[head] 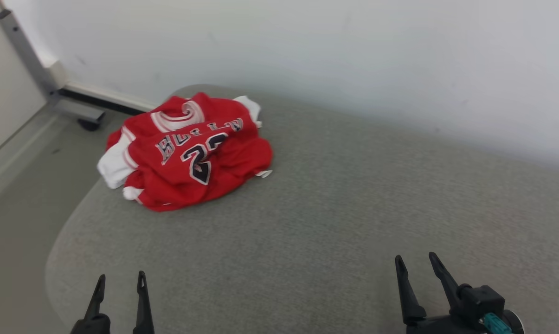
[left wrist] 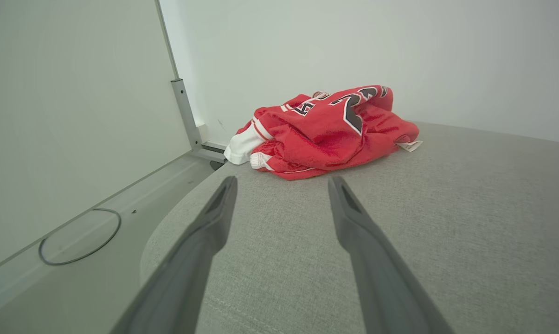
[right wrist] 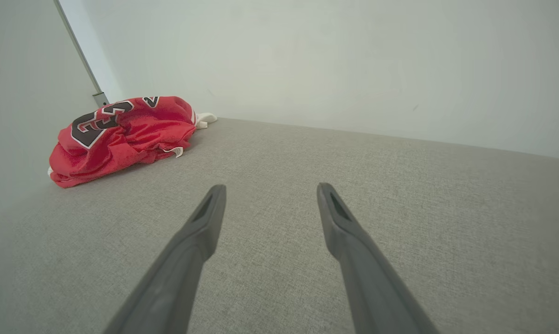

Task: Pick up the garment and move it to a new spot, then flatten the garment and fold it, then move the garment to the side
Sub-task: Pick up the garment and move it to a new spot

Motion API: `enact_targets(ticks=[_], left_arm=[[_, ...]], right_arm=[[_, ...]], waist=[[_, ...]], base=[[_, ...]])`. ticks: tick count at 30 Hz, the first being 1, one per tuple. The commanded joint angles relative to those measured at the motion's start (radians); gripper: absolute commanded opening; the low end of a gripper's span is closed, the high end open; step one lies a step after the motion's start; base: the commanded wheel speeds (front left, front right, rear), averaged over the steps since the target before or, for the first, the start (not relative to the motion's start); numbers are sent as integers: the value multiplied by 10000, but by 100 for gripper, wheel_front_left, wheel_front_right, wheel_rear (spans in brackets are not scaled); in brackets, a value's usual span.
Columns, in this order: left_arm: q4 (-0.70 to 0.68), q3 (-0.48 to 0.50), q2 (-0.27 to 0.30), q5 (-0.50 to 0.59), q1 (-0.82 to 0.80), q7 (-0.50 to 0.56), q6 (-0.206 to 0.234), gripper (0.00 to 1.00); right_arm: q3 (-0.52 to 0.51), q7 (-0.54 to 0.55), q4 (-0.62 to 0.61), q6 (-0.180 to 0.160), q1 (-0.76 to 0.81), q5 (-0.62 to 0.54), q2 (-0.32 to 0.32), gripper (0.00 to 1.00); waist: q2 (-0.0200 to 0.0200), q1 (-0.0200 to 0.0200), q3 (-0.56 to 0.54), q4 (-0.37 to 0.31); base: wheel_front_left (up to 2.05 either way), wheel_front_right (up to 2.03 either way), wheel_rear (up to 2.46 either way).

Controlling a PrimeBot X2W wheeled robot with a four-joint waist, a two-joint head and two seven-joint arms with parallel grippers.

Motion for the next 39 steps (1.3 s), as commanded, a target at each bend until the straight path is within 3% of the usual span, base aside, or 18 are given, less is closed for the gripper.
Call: enact_targets(ticks=[1, 16, 22, 26, 34, 39], left_arm=[[-33, 44, 28, -8, 82, -35, 21, 100], [-544, 621, -126, -220, 450, -35, 378, 100], [-269, 448, -155, -61, 135, -35, 253, 100], [440, 200, 12, -216, -1059, 342, -145, 100], [2566, -293, -13, -645, -4938, 2139, -670, 100], [4207, -158, 137, -979, -6531, 2801, -770, 100]], right_arm=[[49, -17, -35, 33, -82, -25, 6, 100], [686, 157, 79, 33, -732, -301, 2, 100], [650, 158, 131, 33, -733, -302, 4, 100], [532, 245, 19, 33, -685, -369, 3, 100], [395, 427, -398, 33, -420, -416, 4, 100], [694, 691, -750, 33, -362, -502, 6, 100]], waist=[[0, 0, 121, 989], [0, 0, 526, 1337], [0, 0, 485, 1295], [0, 0, 563, 1286], [0, 0, 665, 1172], [0, 0, 942, 122]], base=[[0, 0, 0], [0, 0, 0], [0, 0, 0], [0, 0, 0], [0, 0, 0], [0, 0, 0]])
